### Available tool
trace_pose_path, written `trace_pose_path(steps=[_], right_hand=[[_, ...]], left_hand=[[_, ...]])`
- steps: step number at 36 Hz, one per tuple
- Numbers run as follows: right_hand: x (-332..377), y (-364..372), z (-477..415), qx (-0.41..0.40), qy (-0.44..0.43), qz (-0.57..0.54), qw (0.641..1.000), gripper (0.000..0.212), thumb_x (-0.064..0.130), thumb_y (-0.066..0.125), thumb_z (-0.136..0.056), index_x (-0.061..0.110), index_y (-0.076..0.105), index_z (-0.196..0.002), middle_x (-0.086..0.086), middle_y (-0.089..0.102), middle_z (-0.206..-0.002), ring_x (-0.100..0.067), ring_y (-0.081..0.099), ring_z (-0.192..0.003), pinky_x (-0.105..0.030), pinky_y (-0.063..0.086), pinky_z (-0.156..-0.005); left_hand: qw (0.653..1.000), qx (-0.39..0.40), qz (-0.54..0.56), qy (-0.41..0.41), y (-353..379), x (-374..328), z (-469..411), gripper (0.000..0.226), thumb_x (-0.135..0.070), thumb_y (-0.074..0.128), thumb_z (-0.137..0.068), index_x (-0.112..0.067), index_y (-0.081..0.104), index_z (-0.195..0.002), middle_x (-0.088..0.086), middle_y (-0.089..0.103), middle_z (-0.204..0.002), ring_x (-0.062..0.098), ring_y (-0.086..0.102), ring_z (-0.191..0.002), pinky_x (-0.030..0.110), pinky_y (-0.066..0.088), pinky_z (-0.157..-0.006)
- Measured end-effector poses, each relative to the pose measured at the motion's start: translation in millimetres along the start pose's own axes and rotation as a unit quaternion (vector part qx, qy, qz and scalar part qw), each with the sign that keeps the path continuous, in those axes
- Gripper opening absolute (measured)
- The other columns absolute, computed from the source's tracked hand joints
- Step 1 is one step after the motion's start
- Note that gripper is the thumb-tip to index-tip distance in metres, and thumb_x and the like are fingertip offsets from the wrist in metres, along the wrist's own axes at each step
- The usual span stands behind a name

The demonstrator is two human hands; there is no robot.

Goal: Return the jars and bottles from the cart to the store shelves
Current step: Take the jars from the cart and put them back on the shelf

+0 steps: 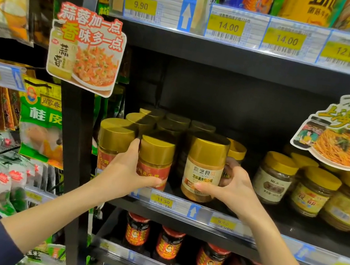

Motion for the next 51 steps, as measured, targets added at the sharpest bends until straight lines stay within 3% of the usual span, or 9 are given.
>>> trace_pose_path(steps=[8, 11, 15, 22, 31, 33, 38, 42, 51], right_hand=[[6, -1, 2, -0.004, -0.007, -0.007, 1.0, 0.1, 0.049, 0.08, -0.043, 0.027, 0.038, -0.131, 0.005, 0.053, -0.129, -0.012, 0.059, -0.111, -0.028, 0.053, -0.088], [7, -1, 2, -0.006, -0.012, -0.007, 1.0, 0.103, 0.052, 0.081, -0.042, 0.028, 0.038, -0.133, 0.006, 0.055, -0.126, -0.01, 0.058, -0.112, -0.03, 0.053, -0.091], [13, 0, 2, -0.009, -0.022, -0.003, 1.0, 0.092, 0.043, 0.085, -0.052, 0.028, 0.038, -0.13, 0.012, 0.053, -0.12, -0.007, 0.055, -0.111, -0.028, 0.051, -0.092], [10, 5, 4, 0.004, -0.002, -0.026, 1.0, 0.108, 0.05, 0.088, -0.041, 0.023, 0.04, -0.134, 0.004, 0.055, -0.13, -0.015, 0.058, -0.115, -0.04, 0.054, -0.092], [4, 9, 7, 0.012, 0.011, -0.012, 1.0, 0.086, 0.032, 0.085, -0.06, 0.021, 0.042, -0.132, 0.001, 0.051, -0.135, -0.016, 0.054, -0.121, -0.03, 0.052, -0.092], [3, 10, 7, 0.01, 0.02, -0.004, 1.0, 0.089, 0.037, 0.085, -0.058, 0.021, 0.042, -0.133, 0.0, 0.052, -0.135, -0.017, 0.054, -0.12, -0.037, 0.052, -0.095], [7, 14, 9, 0.033, 0.021, 0.054, 0.998, 0.07, 0.04, 0.079, -0.065, 0.025, 0.047, -0.125, 0.004, 0.058, -0.127, -0.014, 0.056, -0.117, -0.041, 0.051, -0.096], [14, 13, 26, 0.038, 0.014, 0.157, 0.987, 0.089, 0.045, 0.071, -0.076, 0.018, 0.025, -0.147, 0.0, 0.042, -0.145, -0.014, 0.047, -0.127, -0.038, 0.044, -0.105], [20, 31, 79, 0.058, -0.045, 0.423, 0.903, 0.077, 0.058, 0.045, -0.089, 0.019, 0.018, -0.15, 0.005, 0.031, -0.152, -0.014, 0.03, -0.139, -0.033, 0.014, -0.117]], left_hand=[[0.989, -0.035, 0.133, 0.052, -14, -15, 12, 0.098, -0.02, 0.075, -0.073, -0.023, 0.013, -0.149, -0.011, 0.029, -0.149, -0.004, 0.026, -0.131, 0.019, 0.026, -0.108], [0.985, -0.082, 0.046, 0.144, -31, -47, 24, 0.091, -0.032, 0.071, -0.072, -0.034, 0.014, -0.143, -0.021, 0.022, -0.143, -0.004, 0.023, -0.134, 0.017, 0.026, -0.108], [0.97, -0.013, -0.066, 0.233, -30, -100, 20, 0.092, -0.051, 0.063, -0.071, -0.031, 0.013, -0.145, -0.012, 0.02, -0.153, 0.006, 0.021, -0.142, 0.033, 0.026, -0.116], [0.949, 0.136, -0.222, 0.178, -4, -135, -39, 0.102, -0.066, 0.065, -0.065, -0.017, 0.026, -0.147, 0.0, 0.035, -0.151, 0.016, 0.036, -0.136, 0.027, 0.036, -0.104], [0.946, 0.143, -0.244, 0.157, 6, -134, -58, 0.09, -0.065, 0.068, -0.062, -0.016, 0.047, -0.135, 0.001, 0.049, -0.135, 0.017, 0.051, -0.118, 0.03, 0.048, -0.094], [0.947, 0.145, -0.243, 0.15, 6, -131, -61, 0.089, -0.065, 0.068, -0.062, -0.018, 0.047, -0.134, 0.001, 0.048, -0.135, 0.017, 0.049, -0.118, 0.032, 0.048, -0.095], [0.946, 0.145, -0.246, 0.152, 7, -123, -62, 0.089, -0.065, 0.068, -0.064, -0.018, 0.046, -0.135, 0.0, 0.048, -0.136, 0.015, 0.048, -0.119, 0.026, 0.045, -0.09], [0.935, 0.155, -0.279, 0.153, 10, -113, -62, 0.088, -0.066, 0.066, -0.066, -0.02, 0.043, -0.137, 0.0, 0.043, -0.139, 0.016, 0.045, -0.122, 0.024, 0.041, -0.087], [0.931, 0.17, -0.284, 0.154, 15, -105, -60, 0.088, -0.064, 0.067, -0.067, -0.017, 0.043, -0.137, 0.002, 0.047, -0.138, 0.018, 0.048, -0.121, 0.027, 0.045, -0.091]])
Point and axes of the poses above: each hand's wrist, its own z-axis away from the middle knuckle, its own y-axis out of the palm, x = y × z, the point moved 7 cm from there along -z, towards the middle knuckle
